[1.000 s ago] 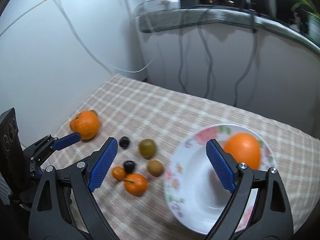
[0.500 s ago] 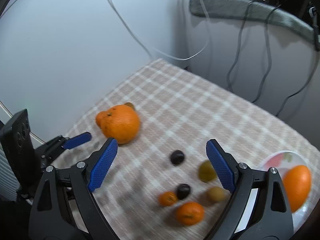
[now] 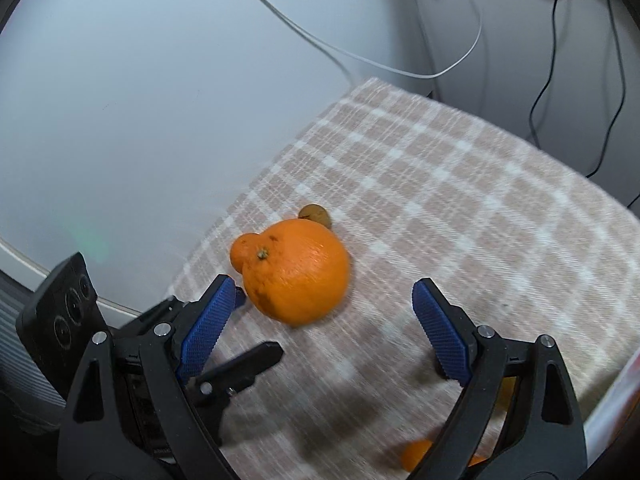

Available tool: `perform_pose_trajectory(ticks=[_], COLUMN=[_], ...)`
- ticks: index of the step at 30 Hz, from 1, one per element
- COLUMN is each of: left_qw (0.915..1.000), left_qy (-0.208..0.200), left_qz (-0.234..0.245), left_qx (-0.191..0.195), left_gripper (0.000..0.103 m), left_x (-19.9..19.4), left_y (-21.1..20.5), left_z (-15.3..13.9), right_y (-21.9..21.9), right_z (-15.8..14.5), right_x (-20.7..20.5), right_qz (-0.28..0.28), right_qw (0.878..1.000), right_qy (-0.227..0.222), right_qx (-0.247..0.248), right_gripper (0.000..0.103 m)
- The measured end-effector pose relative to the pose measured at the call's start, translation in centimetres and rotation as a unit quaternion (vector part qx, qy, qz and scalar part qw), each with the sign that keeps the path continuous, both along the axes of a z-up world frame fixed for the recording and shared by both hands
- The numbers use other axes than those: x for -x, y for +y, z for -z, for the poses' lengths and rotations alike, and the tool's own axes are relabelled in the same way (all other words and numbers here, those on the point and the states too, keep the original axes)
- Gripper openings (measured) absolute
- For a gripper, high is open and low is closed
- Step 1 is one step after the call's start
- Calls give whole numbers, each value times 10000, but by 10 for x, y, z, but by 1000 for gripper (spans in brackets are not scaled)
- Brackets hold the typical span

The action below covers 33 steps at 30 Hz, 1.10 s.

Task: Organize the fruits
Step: 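Move the right gripper to the second large orange and grasp it, then carry the second orange with the right gripper onto the plate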

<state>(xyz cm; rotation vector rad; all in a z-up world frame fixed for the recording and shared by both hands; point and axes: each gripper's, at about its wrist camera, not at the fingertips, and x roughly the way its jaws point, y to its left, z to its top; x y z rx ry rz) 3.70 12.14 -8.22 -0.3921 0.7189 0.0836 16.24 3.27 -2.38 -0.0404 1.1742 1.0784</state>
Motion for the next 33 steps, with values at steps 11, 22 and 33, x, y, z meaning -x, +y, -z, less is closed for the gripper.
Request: perform_pose_trajectory(ticks=[11,22,33], left_qw=[10000,9999,10000], left_qy=[76,94,-5], left_qz=[-36,-48,23], left_qx=[10,55,-6], left_gripper=[61,58,58], left_x=[-13,-16,-11], left_y=[6,8,3], left_z=[5,9,3], right_y=[27,35,22], right_z=[20,31,21], right_x=[-13,-11,-3], right_qz=[-62,-177,-98], right_qw=[9986,9969,9976], right_qy=[514,767,664], right_qx=[-79,-96,-138], right_gripper=[91,73,71])
